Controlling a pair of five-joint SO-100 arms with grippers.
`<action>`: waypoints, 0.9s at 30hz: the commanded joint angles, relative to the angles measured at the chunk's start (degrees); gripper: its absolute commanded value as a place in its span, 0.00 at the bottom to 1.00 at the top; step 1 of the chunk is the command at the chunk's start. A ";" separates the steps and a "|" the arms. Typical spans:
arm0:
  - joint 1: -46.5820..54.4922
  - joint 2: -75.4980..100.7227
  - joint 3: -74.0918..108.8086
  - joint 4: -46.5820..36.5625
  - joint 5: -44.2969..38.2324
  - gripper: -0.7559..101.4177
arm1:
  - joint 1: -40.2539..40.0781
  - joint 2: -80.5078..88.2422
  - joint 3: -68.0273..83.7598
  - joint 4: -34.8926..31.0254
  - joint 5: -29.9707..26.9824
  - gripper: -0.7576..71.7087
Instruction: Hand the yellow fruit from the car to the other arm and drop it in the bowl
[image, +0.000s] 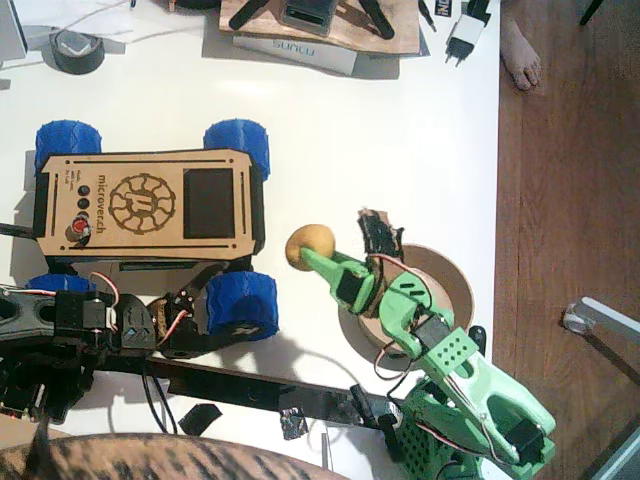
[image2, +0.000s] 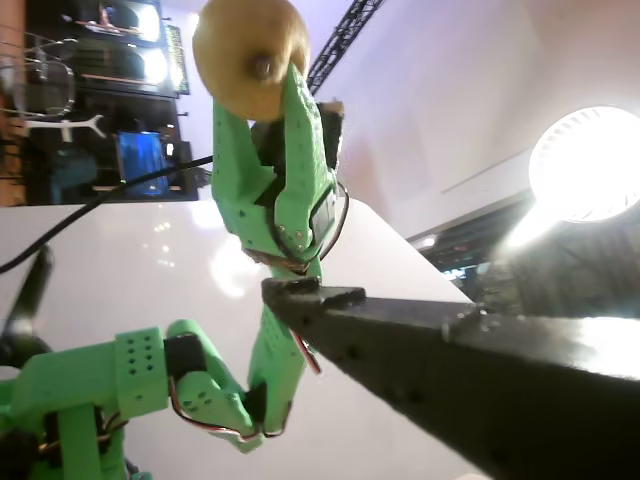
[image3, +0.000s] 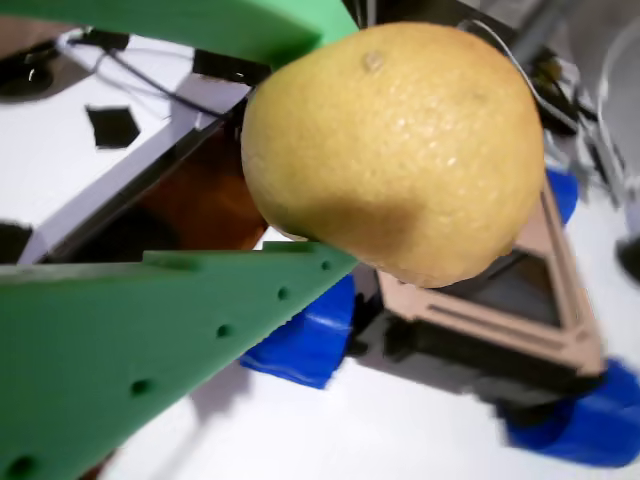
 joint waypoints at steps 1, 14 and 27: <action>0.35 0.88 -1.05 0.26 -0.18 0.55 | 2.90 -3.60 -5.19 -0.70 6.68 0.01; 0.18 0.79 -1.05 2.46 -0.18 0.55 | 18.02 -24.52 -14.24 8.35 38.23 0.01; -10.46 3.60 -1.05 25.49 0.00 0.51 | 31.11 -36.39 -23.12 21.71 46.85 0.01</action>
